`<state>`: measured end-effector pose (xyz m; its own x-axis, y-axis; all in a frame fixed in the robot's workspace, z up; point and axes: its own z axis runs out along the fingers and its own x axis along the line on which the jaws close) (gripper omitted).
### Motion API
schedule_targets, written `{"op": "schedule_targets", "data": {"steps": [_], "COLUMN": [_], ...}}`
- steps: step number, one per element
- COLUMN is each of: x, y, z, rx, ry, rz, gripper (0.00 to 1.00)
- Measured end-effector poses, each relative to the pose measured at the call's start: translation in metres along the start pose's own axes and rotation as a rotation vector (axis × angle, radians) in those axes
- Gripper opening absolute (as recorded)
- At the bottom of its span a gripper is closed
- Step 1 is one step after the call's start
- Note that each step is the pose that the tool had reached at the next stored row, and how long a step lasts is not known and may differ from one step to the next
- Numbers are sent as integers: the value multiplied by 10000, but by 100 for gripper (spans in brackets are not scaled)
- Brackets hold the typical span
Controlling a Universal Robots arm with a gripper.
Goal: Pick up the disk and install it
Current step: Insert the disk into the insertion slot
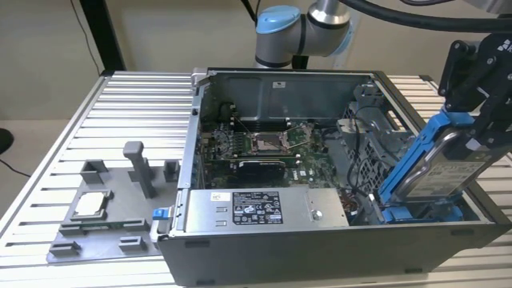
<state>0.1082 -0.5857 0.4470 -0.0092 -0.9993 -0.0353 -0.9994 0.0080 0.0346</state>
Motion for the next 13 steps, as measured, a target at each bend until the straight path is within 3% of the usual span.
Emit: {"op": "schedule_targets", "data": {"steps": [13], "x": [-8], "y": [-3], "z": [86], "rx": [3], "ry": [-4], "rz": [78], "gripper": [0]}}
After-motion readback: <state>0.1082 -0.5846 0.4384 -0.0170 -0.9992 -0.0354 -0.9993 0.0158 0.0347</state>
